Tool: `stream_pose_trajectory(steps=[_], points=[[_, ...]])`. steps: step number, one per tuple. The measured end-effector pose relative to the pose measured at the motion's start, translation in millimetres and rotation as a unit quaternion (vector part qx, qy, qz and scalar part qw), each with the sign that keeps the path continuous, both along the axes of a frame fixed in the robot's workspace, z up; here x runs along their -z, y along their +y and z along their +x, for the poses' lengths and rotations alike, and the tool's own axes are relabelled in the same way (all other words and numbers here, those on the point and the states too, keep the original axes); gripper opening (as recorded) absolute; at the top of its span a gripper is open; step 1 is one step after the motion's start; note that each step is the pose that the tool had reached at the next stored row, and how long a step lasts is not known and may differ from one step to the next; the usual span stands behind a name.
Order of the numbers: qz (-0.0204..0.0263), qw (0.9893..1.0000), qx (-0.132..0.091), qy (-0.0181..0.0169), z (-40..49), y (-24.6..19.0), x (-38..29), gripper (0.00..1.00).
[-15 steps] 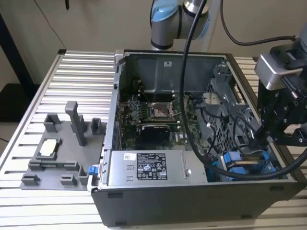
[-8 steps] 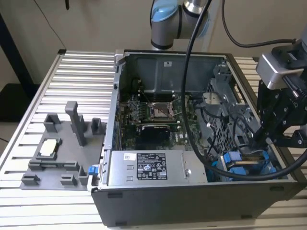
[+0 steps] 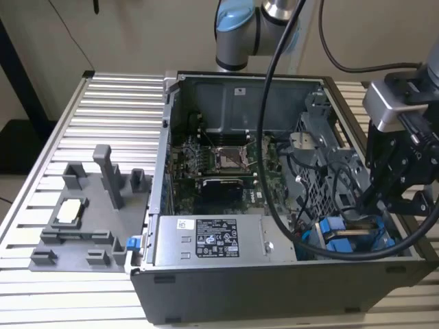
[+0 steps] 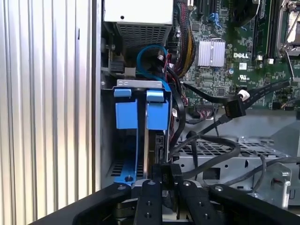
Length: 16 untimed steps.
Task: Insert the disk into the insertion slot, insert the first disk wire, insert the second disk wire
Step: 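Insert the first disk wire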
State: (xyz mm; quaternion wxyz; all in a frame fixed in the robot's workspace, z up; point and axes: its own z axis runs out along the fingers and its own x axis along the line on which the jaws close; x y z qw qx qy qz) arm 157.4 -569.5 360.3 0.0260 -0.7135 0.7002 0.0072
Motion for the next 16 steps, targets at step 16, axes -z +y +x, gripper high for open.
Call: stream_pose_trajectory(steps=[16], points=[[0.0007, 0.9998, 0.012, 0.015, 9.8, -0.9, 6.7, 0.19]])
